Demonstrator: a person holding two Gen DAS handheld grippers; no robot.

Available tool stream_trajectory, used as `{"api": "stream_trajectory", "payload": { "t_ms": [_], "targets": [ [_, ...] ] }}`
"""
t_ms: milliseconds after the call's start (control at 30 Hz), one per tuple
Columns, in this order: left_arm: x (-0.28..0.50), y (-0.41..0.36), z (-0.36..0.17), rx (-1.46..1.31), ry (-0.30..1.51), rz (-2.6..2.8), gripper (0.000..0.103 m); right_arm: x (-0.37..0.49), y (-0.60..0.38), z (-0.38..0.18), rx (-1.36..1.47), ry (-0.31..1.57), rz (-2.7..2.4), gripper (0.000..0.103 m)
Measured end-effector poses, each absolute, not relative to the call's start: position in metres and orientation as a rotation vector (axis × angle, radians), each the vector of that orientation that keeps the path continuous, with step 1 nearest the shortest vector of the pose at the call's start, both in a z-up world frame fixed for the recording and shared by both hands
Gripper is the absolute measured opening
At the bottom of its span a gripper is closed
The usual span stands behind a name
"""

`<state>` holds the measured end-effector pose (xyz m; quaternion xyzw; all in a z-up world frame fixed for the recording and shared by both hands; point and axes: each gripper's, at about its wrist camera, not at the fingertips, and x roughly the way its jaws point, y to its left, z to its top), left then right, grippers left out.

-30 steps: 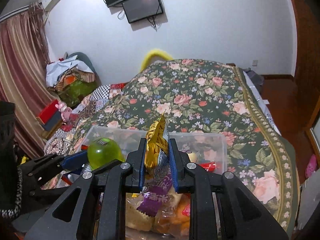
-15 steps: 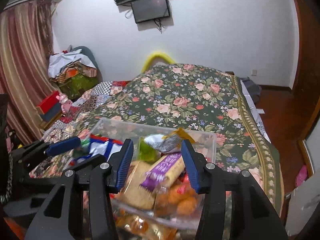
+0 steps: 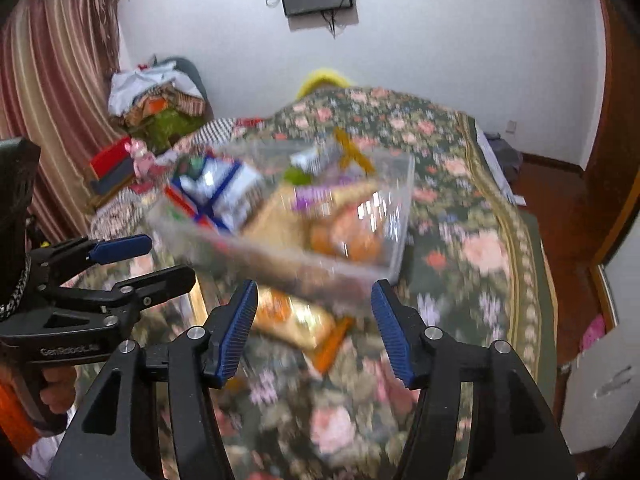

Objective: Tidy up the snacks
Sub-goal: 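Grasp the orange-labelled rice cake pack with the right tool while the left tool grasps the barcode biscuit pack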

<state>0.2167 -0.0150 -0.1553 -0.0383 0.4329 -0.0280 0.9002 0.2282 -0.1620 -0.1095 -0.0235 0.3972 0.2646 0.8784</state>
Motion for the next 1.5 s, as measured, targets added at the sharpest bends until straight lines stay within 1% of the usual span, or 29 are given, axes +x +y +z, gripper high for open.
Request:
{"api": "stream_trajectory", "payload": {
  "t_ms": [133, 267, 367, 433, 567, 633, 800, 900, 1033, 1067, 1133, 1167, 1200, 1300, 1500],
  "targets": [
    [0.22, -0.021, -0.183, -0.083, 0.952, 0.005, 0.076, 0.232, -0.164, -0.132, -0.047, 0.899, 0.567, 0.056],
    [0.218, -0.014, -0.197, -0.1, 0.969, 0.024, 0.077, 0.244, -0.156, -0.146, -0.04, 0.948, 0.588, 0.056],
    [0.21, -0.004, -0.196, -0.109, 0.958, 0.0, 0.082, 0.252, -0.144, -0.154, -0.052, 0.969, 0.607, 0.056],
    [0.204, 0.004, -0.195, -0.105, 0.954, -0.009, 0.083, 0.256, -0.137, -0.157, -0.068, 0.975, 0.615, 0.056],
    [0.194, 0.018, -0.195, -0.102, 0.959, -0.017, 0.084, 0.257, -0.127, -0.164, -0.068, 0.988, 0.643, 0.068],
    [0.192, 0.025, -0.195, -0.112, 0.965, -0.017, 0.084, 0.253, -0.126, -0.166, -0.057, 0.995, 0.662, 0.069],
    [0.188, 0.038, -0.194, -0.13, 0.965, -0.013, 0.084, 0.238, -0.124, -0.173, -0.047, 1.064, 0.733, 0.069],
    [0.182, 0.047, -0.189, -0.134, 0.959, 0.001, 0.084, 0.215, -0.123, -0.169, -0.118, 1.045, 0.744, 0.069],
    [0.171, 0.056, -0.173, -0.149, 0.917, 0.023, 0.084, 0.206, -0.129, -0.154, -0.114, 0.993, 0.731, 0.069],
    [0.169, 0.058, -0.17, -0.158, 0.909, 0.021, 0.084, 0.206, -0.13, -0.148, -0.113, 0.968, 0.724, 0.071],
    [0.164, 0.059, -0.166, -0.167, 0.908, 0.014, 0.084, 0.211, -0.129, -0.14, -0.112, 0.936, 0.717, 0.08],
    [0.163, 0.059, -0.165, -0.167, 0.909, 0.015, 0.084, 0.214, -0.128, -0.138, -0.112, 0.928, 0.716, 0.086],
    [0.162, 0.059, -0.166, -0.167, 0.912, 0.016, 0.084, 0.219, -0.124, -0.137, -0.111, 0.925, 0.732, 0.088],
    [0.159, 0.06, -0.17, -0.186, 0.934, 0.008, 0.084, 0.234, -0.104, -0.142, -0.121, 0.955, 0.782, 0.088],
    [0.157, 0.056, -0.177, -0.188, 0.956, -0.034, 0.084, 0.243, -0.08, -0.169, -0.21, 1.027, 0.814, 0.088]
  ]
}}
